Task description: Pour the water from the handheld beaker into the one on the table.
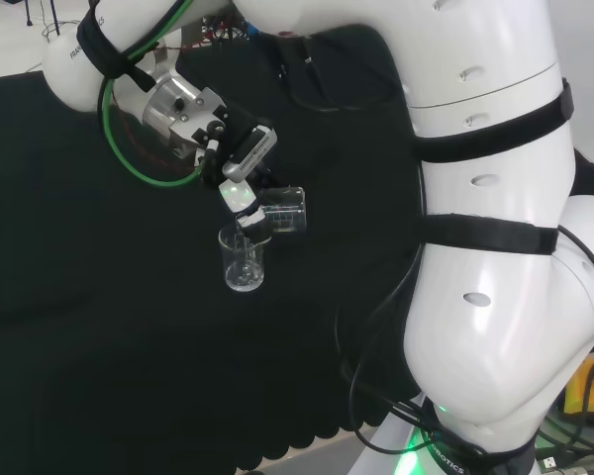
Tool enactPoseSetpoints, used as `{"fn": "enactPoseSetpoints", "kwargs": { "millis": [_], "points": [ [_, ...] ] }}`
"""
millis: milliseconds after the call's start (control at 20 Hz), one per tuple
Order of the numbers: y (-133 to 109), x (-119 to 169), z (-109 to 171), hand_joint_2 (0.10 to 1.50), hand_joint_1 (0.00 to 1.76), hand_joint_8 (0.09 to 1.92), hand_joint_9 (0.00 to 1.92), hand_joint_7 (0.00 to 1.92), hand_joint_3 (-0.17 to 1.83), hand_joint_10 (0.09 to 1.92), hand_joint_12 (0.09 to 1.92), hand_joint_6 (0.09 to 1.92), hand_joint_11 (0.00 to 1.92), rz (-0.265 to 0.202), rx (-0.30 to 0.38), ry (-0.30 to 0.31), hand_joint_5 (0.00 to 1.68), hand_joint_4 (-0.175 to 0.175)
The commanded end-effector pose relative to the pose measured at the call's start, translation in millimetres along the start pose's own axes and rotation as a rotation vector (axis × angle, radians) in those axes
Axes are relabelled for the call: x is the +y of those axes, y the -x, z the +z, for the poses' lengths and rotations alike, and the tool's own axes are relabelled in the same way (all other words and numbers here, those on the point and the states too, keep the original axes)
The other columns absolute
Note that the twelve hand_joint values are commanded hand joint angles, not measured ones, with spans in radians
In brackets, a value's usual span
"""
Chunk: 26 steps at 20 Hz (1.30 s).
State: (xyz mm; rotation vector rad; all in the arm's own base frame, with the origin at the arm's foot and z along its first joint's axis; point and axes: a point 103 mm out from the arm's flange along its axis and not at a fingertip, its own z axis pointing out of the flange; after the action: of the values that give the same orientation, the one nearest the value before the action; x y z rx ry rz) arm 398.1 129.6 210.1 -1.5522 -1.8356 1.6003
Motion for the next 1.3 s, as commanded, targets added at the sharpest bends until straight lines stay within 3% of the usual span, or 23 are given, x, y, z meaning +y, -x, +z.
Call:
{"fn": "enactPoseSetpoints", "kwargs": {
  "millis": [50,1000,1300],
  "points": [
    [-2.0,-0.4,-0.4,0.28,1.47,0.75,1.85,1.39,1.17,0.09,0.67,0.79,1.32,0.002,-0.008,-0.009,1.29,-0.175],
    [0.8,-4.2,-1.1,0.28,1.47,0.74,1.85,1.39,1.17,0.09,0.67,0.78,1.32,0.011,-0.003,-0.015,1.30,-0.175],
    [3.4,-8.2,0.6,0.28,1.47,0.74,1.85,1.39,1.17,0.09,0.67,0.78,1.32,0.000,0.008,0.027,1.30,-0.175]
  ]
}}
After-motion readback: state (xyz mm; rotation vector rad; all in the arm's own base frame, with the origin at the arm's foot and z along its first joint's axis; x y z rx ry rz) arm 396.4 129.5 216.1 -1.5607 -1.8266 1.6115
